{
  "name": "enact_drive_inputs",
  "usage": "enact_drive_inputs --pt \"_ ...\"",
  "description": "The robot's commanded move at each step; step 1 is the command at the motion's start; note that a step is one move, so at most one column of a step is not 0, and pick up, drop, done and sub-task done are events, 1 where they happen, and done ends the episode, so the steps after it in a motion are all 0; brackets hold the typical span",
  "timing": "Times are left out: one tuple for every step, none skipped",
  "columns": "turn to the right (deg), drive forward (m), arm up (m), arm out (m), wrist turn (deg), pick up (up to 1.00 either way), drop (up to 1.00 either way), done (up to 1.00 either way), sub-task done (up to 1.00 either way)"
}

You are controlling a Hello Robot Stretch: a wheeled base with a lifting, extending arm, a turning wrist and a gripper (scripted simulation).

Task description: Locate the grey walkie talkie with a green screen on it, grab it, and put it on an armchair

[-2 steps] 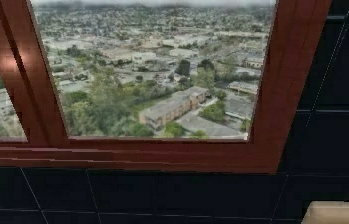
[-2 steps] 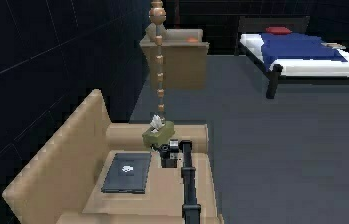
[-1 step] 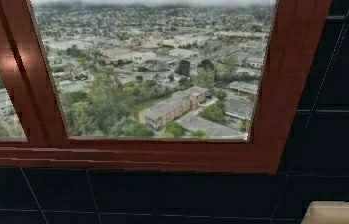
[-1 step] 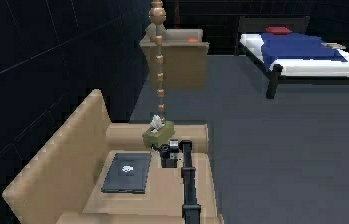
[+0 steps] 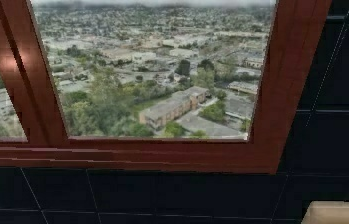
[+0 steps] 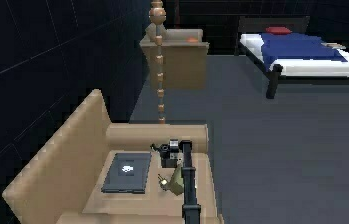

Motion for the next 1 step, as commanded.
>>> enact_drive_inputs --pt "0.0 0.0 0.1 0.0 0.0 0.0 0.0 0.0 0.0"
